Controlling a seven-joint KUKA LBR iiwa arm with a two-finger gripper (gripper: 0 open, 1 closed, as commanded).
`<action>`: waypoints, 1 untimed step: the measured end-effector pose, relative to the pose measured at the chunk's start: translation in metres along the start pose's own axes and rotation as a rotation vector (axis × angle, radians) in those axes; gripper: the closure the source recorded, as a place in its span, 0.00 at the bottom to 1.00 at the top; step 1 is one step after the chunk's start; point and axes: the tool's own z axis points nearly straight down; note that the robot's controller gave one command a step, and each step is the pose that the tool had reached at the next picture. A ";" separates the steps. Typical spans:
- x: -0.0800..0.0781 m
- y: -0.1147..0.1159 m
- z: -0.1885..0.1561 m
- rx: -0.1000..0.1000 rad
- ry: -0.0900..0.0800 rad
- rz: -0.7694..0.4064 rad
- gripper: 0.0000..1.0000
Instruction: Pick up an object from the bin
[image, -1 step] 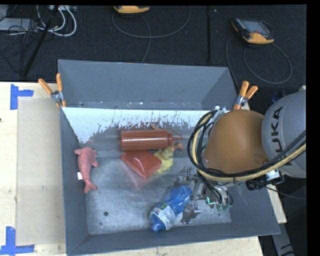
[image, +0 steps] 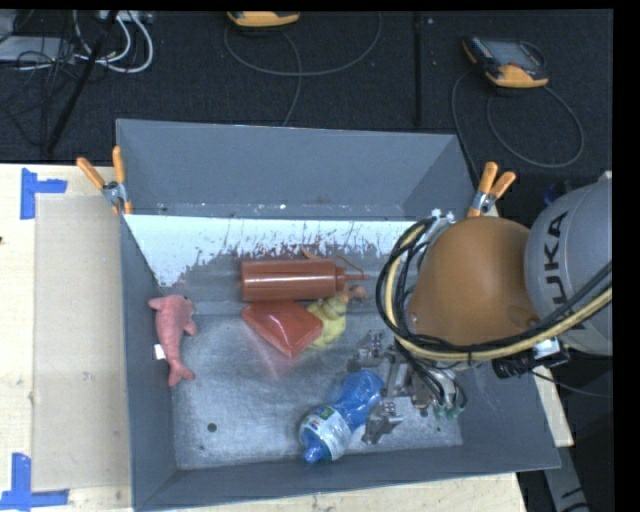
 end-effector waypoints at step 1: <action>-0.045 -0.005 0.104 -0.003 0.004 -0.025 1.00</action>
Offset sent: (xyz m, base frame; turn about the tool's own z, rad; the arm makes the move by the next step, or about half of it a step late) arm 0.0000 0.0000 0.0000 0.0000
